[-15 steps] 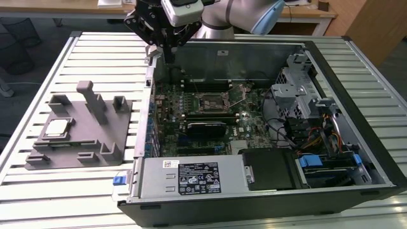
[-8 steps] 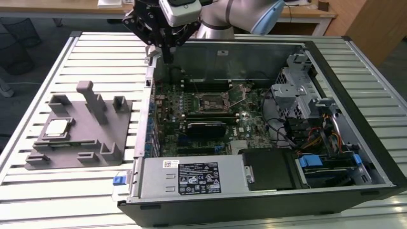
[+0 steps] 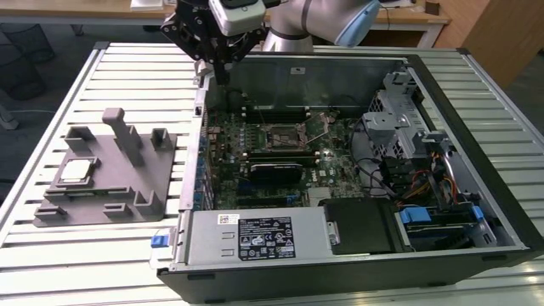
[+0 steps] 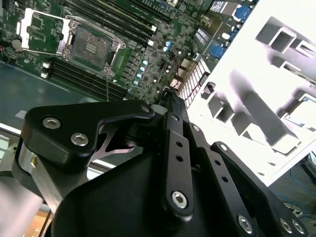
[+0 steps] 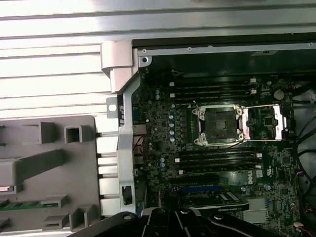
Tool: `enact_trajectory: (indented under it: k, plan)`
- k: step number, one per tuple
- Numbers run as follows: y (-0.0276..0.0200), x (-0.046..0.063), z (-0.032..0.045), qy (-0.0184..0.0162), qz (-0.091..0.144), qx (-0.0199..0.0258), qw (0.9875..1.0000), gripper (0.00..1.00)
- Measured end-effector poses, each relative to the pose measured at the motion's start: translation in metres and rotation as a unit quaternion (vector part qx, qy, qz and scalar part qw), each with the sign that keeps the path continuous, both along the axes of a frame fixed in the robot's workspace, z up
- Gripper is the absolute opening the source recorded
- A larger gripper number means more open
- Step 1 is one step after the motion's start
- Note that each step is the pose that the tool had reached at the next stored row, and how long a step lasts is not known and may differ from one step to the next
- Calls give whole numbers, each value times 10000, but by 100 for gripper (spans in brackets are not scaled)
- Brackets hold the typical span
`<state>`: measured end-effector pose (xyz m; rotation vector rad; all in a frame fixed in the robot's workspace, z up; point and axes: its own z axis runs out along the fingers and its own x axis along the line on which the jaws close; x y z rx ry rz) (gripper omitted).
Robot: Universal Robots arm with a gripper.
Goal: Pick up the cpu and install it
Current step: 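Reach for the cpu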
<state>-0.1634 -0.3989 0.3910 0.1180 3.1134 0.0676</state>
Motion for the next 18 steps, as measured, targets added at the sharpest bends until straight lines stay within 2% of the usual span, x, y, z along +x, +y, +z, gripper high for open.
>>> enact_trajectory:
  k: [18]
  plan:
    - [0,-78,-5,0,0,0,10000,11]
